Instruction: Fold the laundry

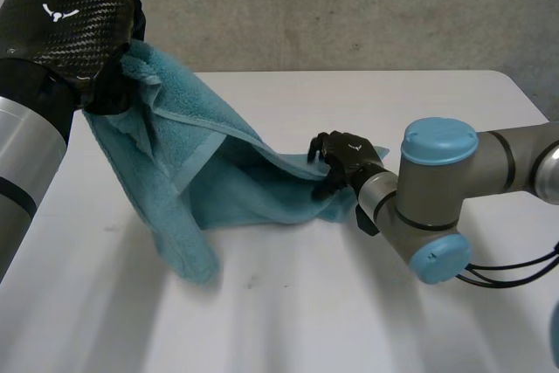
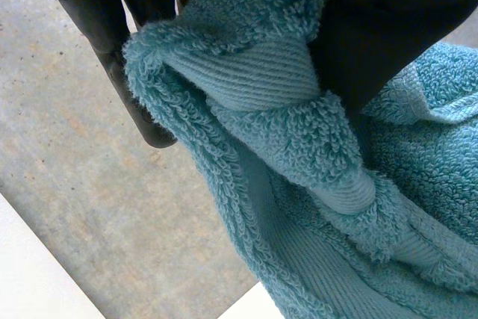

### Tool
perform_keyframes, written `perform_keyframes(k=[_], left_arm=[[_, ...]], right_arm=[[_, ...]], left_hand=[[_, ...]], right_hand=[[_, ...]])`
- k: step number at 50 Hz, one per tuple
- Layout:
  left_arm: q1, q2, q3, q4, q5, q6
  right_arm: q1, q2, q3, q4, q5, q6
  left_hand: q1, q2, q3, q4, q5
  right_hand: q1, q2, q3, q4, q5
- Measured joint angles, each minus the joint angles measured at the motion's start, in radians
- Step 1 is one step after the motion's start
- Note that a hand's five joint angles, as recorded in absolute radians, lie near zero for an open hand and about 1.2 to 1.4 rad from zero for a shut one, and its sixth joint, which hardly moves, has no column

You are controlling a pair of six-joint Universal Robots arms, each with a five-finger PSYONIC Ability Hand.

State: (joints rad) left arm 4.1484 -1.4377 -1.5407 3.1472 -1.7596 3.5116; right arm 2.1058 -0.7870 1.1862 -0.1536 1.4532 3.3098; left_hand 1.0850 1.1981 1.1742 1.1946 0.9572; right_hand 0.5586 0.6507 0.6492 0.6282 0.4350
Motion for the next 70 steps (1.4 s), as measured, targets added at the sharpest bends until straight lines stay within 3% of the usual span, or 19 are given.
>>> perform_keyframes(k=[1,4,10,17,22,25,27,30,39,41,45,52,61,70], left_arm=[[0.001,0.002,-0.003,0.000,0.000,0.000],[0.004,0.003,-0.008,0.000,0.000,0.000],[0.024,0.002,-0.021,0.000,0.002,0.003],[0.091,-0.008,-0.041,0.000,0.009,0.007],[0.142,-0.028,-0.064,0.000,0.033,0.007],[0.160,-0.043,-0.077,0.000,0.052,0.006],[0.194,-0.086,-0.105,-0.001,0.103,0.003],[0.209,-0.133,-0.127,-0.003,0.139,0.001],[0.222,-0.316,-0.153,-0.004,0.183,-0.003],[0.229,-0.388,-0.146,-0.002,0.183,-0.003],[0.239,-0.436,-0.136,0.000,0.181,-0.004],[0.242,-0.452,-0.138,-0.001,0.178,-0.005],[0.229,-0.419,-0.174,0.022,0.168,-0.010],[0.264,-0.457,-0.185,0.136,0.093,-0.013]], right_arm=[[0.000,0.019,-0.023,-0.001,0.013,-0.005],[-0.006,0.028,-0.048,-0.003,0.030,-0.015],[-0.025,-0.036,-0.054,-0.008,0.050,-0.030],[-0.157,-0.322,0.005,-0.001,0.047,-0.113],[-0.212,-0.528,0.062,0.060,0.010,-0.306],[-0.219,-0.584,0.081,0.103,-0.004,-0.391],[-0.219,-0.663,0.114,0.207,-0.023,-0.554],[-0.213,-0.689,0.140,0.284,-0.027,-0.654],[-0.190,-0.669,0.233,0.438,-0.022,-0.850],[-0.180,-0.613,0.246,0.451,-0.019,-0.878],[-0.174,-0.553,0.238,0.444,-0.012,-0.882],[-0.167,-0.464,0.213,0.385,0.014,-0.850],[-0.173,-0.397,0.211,0.296,0.050,-0.786],[-0.178,-0.372,0.227,0.296,0.054,-0.789]], left_hand=[[0.000,0.000,0.000,0.000,0.000],[0.000,0.000,0.000,0.000,0.000],[0.000,0.000,0.000,0.000,0.000],[0.000,0.000,0.000,0.000,0.000],[0.000,0.000,0.000,0.000,0.000],[0.000,0.000,0.000,0.000,0.000],[0.000,0.000,0.000,0.000,0.000],[-0.005,-0.086,-0.063,-0.085,-0.021],[-0.162,-0.269,-0.238,-0.261,-0.196],[-0.332,-0.448,-0.412,-0.438,-0.374],[-0.546,-0.667,-0.635,-0.662,-0.603],[-0.722,-0.859,-0.832,-0.863,-0.804],[-0.770,-0.907,-0.880,-0.904,-0.850],[-0.770,-0.905,-0.879,-0.903,-0.847]], right_hand=[[0.295,0.324,0.313,0.333,0.321],[0.423,0.523,0.517,0.539,0.528],[0.423,0.530,0.531,0.561,0.542],[0.423,0.530,0.534,0.561,0.543],[0.423,0.530,0.535,0.561,0.543],[0.423,0.530,0.535,0.561,0.544],[0.423,0.530,0.535,0.561,0.544],[0.423,0.530,0.535,0.561,0.544],[0.423,0.530,0.535,0.561,0.544],[0.423,0.530,0.535,0.561,0.545],[0.423,0.530,0.535,0.561,0.546],[0.423,0.530,0.535,0.561,0.547],[0.423,0.530,0.535,0.561,0.553],[0.423,0.530,0.535,0.561,0.554]])
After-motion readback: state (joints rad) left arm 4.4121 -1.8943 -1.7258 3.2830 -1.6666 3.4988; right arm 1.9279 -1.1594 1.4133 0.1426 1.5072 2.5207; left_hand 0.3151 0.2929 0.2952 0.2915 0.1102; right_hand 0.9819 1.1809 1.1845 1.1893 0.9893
